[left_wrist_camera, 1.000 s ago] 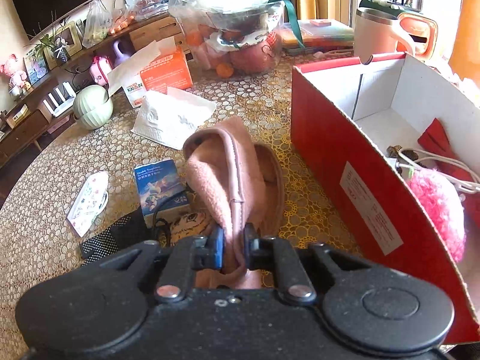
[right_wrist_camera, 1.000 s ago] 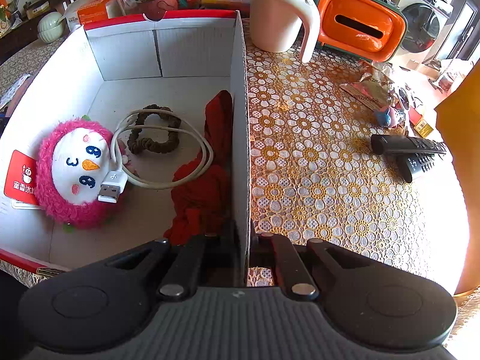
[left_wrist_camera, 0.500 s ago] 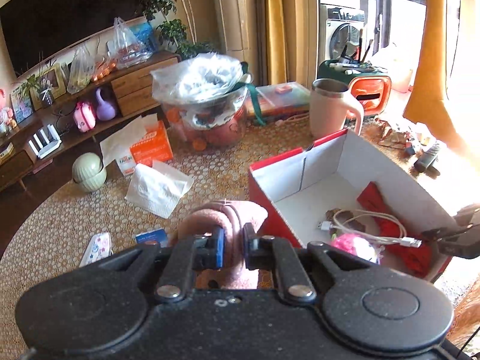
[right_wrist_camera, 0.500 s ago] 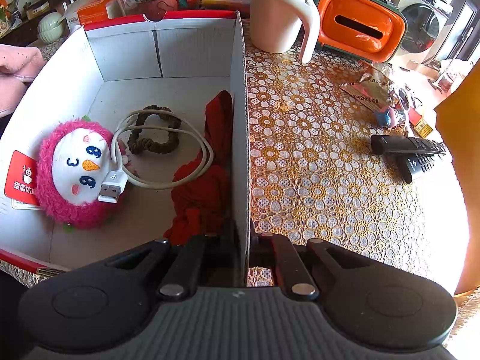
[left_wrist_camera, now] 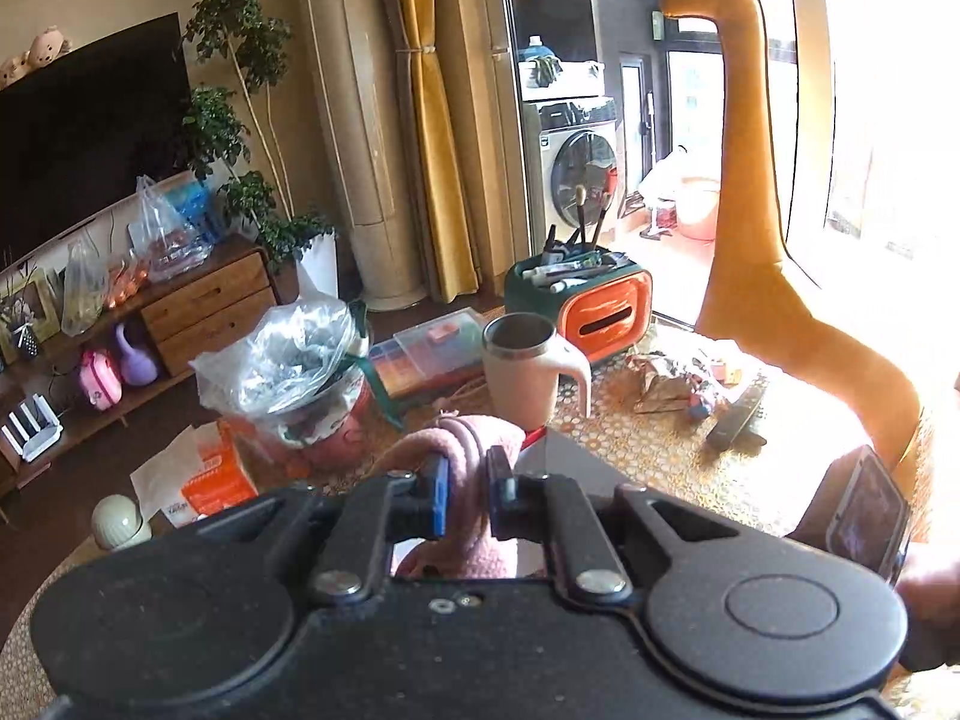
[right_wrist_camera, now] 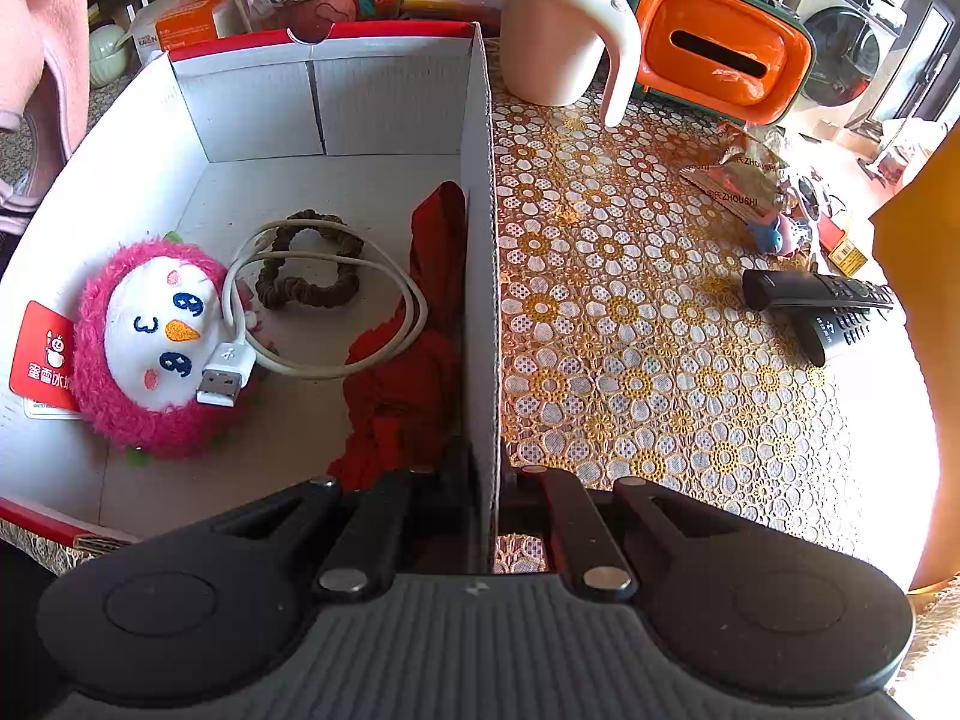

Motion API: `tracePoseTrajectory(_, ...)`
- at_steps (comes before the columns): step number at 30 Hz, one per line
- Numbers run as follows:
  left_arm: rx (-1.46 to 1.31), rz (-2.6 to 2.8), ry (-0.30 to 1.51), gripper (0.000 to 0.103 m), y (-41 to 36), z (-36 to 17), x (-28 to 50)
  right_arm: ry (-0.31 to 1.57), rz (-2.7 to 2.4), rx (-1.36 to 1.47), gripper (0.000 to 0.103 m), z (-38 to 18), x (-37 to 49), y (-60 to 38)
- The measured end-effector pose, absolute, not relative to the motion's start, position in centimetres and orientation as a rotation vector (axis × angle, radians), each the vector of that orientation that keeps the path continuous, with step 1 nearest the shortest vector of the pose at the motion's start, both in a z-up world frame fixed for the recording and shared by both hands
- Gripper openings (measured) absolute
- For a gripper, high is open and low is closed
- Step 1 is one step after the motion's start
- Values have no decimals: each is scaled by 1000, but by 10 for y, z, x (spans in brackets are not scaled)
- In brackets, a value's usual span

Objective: Organize objects
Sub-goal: 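Lift the pink fleece hat and carry it over the shoebox, then lower the hat into the shoebox and open the left gripper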

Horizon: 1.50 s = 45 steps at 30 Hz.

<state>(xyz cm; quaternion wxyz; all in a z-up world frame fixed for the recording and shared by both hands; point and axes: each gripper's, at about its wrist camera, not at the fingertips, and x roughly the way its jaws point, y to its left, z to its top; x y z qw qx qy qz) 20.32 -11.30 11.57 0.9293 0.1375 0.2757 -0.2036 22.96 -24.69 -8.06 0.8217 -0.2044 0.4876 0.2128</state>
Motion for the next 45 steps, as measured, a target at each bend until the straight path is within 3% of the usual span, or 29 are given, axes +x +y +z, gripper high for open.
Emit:
tracePoseTrajectory(11,282,-478,530,11,-161,117,222,1042,467,-419,5,-83,232,-248)
tracePoseTrajectory(28,394,-397,803,11,-173,-16,268,1042,475,-412,5,-84,233,-250)
tracePoseTrajectory(41,415,-408,942,24,-178,-57,274,1044,473,-406,5,-84,232,-251)
tracePoseTrajectory(43,412,-412,951,29,-177,-59,273,1044,472,-406,5,-84,232,-252)
tracePoseTrajectory(45,411,-417,952,40,-177,-59,272,1044,471,-406,5,-84,232,-252)
